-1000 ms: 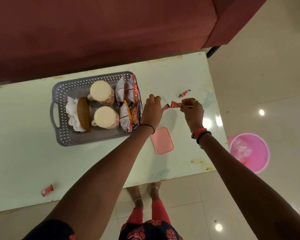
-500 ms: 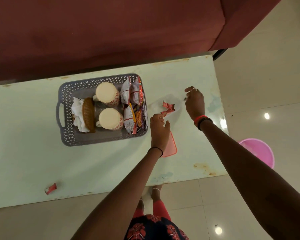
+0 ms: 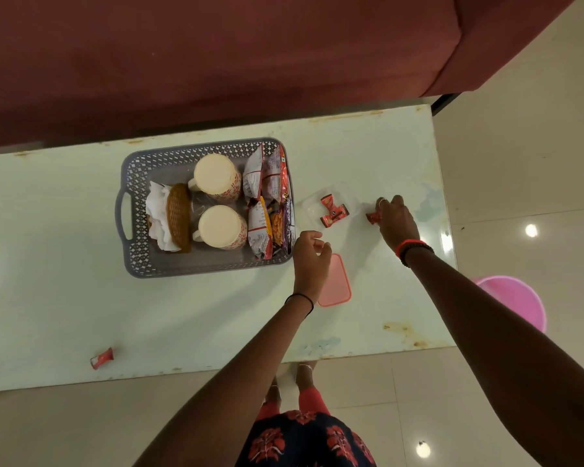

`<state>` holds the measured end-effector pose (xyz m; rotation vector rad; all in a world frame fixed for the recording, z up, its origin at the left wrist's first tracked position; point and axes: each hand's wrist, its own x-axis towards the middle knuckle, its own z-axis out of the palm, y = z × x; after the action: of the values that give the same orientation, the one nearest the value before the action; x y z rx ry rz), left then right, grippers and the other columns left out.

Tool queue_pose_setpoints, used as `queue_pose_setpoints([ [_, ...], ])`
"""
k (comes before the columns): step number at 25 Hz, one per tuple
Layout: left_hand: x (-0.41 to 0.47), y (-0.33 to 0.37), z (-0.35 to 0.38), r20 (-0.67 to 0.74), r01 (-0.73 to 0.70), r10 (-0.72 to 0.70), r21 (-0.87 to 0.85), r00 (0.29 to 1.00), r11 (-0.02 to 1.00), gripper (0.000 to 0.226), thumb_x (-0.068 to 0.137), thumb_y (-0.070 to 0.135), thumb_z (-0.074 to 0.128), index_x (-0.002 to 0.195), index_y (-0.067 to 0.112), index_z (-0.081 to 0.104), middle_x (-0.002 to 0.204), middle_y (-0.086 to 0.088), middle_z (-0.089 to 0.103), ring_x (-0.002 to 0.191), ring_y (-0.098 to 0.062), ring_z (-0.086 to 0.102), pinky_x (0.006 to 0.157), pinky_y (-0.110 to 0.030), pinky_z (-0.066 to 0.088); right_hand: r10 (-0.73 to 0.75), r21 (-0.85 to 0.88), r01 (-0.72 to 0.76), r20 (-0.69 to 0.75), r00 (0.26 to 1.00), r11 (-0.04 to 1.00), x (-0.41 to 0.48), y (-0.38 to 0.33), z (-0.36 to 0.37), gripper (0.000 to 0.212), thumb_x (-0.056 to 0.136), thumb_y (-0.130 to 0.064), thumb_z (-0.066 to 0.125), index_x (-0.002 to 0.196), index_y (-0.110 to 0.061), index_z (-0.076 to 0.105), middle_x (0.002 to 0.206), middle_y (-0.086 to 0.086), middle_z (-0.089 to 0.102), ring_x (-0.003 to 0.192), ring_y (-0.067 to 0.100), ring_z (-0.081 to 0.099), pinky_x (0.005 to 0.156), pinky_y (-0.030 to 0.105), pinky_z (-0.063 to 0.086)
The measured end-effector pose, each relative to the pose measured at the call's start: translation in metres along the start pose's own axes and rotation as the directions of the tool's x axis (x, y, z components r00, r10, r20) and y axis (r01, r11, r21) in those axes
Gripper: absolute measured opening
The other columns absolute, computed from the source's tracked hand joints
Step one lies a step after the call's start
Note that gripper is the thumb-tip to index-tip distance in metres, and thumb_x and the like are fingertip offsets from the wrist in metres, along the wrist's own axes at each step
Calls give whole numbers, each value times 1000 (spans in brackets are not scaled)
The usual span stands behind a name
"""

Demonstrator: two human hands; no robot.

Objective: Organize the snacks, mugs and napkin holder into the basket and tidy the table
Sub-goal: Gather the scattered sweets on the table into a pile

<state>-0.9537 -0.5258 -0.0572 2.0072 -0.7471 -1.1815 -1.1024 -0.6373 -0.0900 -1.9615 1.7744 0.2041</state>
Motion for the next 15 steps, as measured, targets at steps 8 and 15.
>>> queue_pose_setpoints([
  [8,-10,5,-6,36,-7,7,21,999,1000,22,88,4,53,109,-1,55,107,-19,62,88,-15,55,80,-23,45,200,356,-126,-181,963,926,-26,-22,-8,23,89,-27,60,99,-6,59,105,17,55,103,33,53,74,36,52],
  [15,-32,-13,-29,43,-5,2,65,999,998,21,91,8,53,110,1,55,111,-15,62,91,-13,54,71,-10,43,-12,393,71,-151,989,917,-34,-70,-11,24,87,-23,63,110,-14,61,111,10,52,109,22,50,72,28,47],
])
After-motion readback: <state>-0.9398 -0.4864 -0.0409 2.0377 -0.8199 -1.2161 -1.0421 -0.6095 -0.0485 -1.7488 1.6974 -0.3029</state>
